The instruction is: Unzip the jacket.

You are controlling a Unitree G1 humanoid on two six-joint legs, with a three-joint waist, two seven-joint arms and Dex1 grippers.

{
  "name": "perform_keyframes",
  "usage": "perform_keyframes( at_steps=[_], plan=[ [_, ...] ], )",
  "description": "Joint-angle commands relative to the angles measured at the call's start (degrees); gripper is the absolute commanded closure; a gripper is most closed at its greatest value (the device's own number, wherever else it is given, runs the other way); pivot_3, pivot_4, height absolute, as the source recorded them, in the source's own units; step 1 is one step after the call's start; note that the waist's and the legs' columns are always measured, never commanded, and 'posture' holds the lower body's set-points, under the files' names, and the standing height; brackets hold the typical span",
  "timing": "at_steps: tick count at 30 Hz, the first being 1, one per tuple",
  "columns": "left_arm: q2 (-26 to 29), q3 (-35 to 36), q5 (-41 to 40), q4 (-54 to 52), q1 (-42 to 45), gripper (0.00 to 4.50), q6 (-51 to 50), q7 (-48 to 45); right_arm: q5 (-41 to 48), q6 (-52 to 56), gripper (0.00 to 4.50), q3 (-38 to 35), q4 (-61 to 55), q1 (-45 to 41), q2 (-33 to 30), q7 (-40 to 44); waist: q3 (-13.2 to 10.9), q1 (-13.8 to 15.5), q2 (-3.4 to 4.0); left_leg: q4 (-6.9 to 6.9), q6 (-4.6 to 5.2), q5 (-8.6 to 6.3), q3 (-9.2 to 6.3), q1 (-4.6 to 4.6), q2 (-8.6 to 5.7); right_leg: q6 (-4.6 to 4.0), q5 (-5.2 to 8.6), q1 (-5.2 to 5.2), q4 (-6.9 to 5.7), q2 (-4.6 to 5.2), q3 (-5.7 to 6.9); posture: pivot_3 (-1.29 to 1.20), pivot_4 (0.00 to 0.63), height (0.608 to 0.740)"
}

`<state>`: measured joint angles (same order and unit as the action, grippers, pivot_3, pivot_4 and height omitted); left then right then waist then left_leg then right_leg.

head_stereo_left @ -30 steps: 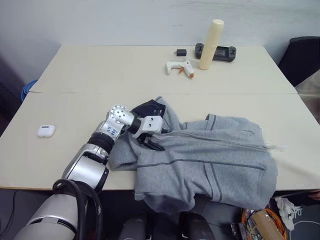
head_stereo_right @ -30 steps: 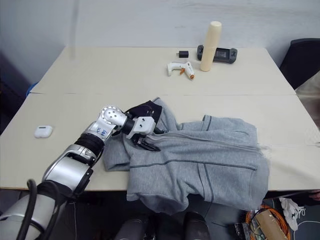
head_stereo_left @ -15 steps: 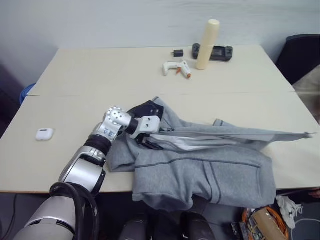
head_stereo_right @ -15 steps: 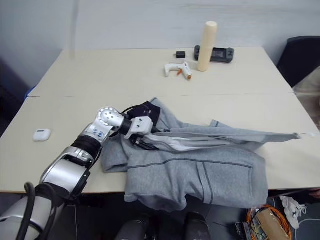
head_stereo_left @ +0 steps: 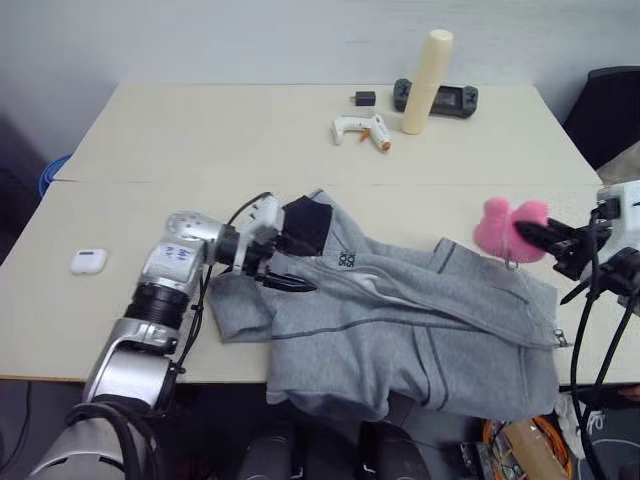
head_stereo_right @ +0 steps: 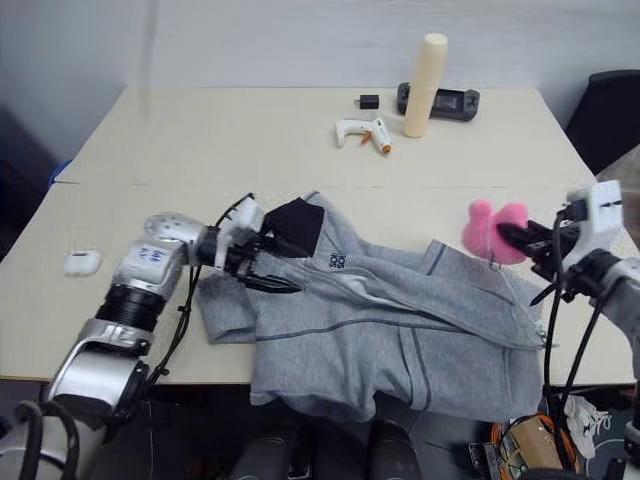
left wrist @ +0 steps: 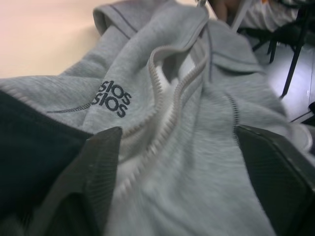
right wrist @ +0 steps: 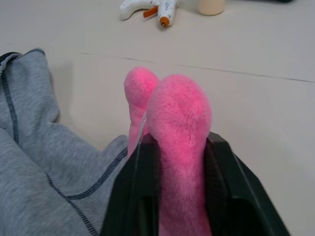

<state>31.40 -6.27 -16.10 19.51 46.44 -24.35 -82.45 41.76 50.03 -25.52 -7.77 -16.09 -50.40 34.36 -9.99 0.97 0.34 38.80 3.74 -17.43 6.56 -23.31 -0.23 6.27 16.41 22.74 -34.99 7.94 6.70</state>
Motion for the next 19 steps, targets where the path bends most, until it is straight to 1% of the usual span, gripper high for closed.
perform_keyframes(
  at_steps=[1,3,6,7,10,12,14,17,19],
  plan=[
    [4.76,4.68,-4.99,-7.94,-1.41,0.00,-6.26,0.16,3.18,2.96,2.00,-5.86,-3.33,0.74,-6.56,5.31,-0.07,0.24,0.04,0.10,0.08,-0.04,0.00,0.00,-0.01,0.04,-0.02,-0.04,-0.01,0.05,-0.01,0.00,0.150,0.740],
    [8.37,7.97,-7.51,-10.35,-2.08,0.00,-9.17,0.47,5.51,5.37,1.29,-10.38,-3.24,1.79,-10.43,9.09,-0.20,0.23,0.06,0.20,0.19,-0.12,-0.03,0.01,-0.01,0.09,-0.05,-0.09,0.04,0.40,0.01,0.00,0.150,0.740],
    [12.94,12.68,-11.06,-12.39,-2.08,0.00,-13.75,2.27,7.12,7.52,0.24,-16.40,-2.80,4.03,-14.74,13.96,-0.23,0.20,0.04,0.19,0.16,-0.16,-0.11,0.03,-0.01,0.09,-0.05,-0.12,0.23,0.44,0.06,0.00,0.150,0.740],
    [14.76,14.84,-12.29,-12.48,-1.95,0.00,-15.22,2.73,6.38,7.37,0.03,-18.20,-2.69,5.52,-16.46,16.27,-0.24,0.23,0.02,0.17,0.11,-0.18,-0.15,0.09,0.00,0.09,-0.05,-0.19,0.25,0.43,0.10,0.00,0.150,0.740],
    [20.58,20.30,-15.33,-11.79,-1.62,0.00,-18.41,3.29,3.37,5.84,0.03,-24.83,-2.99,12.89,-20.27,26.15,-0.29,0.17,-0.06,0.13,0.06,-0.21,-0.18,0.07,0.02,0.08,-0.05,-0.19,0.22,0.39,0.15,0.00,0.150,0.740],
    [24.00,21.79,-17.24,-11.87,-2.17,0.00,-20.21,1.54,1.36,4.60,0.03,-28.35,-2.45,17.48,-21.35,31.66,-0.30,0.18,-0.06,0.08,0.05,-0.22,-0.15,0.06,0.02,0.09,-0.05,-0.22,0.18,0.33,0.17,0.00,0.150,0.740],
    [26.84,22.15,-18.49,-12.09,-3.13,0.00,-21.09,-0.54,-0.59,3.42,0.03,-30.15,-1.19,20.31,-22.35,35.35,-0.30,0.15,-0.07,0.08,0.08,-0.24,-0.09,0.07,0.02,0.09,-0.05,-0.23,0.21,0.29,0.15,0.00,0.150,0.740],
    [29.06,21.38,-17.91,-12.27,-4.97,0.00,-18.56,-1.76,0.52,4.13,0.03,-30.31,0.84,18.41,-23.51,36.57,-0.31,-0.05,-0.07,0.09,0.09,-0.29,0.02,0.18,0.01,0.13,-0.07,-0.22,0.26,0.33,-0.01,0.00,0.150,0.740],
    [29.41,20.24,-16.77,-12.79,-6.10,0.00,-16.10,-1.93,0.83,3.71,0.03,-29.44,1.04,17.00,-23.62,37.24,-0.31,-0.06,-0.07,0.08,-0.24,-0.49,0.03,0.21,0.00,0.13,-0.07,-0.17,0.32,0.41,-0.03,0.00,0.150,0.740]
  ],
)
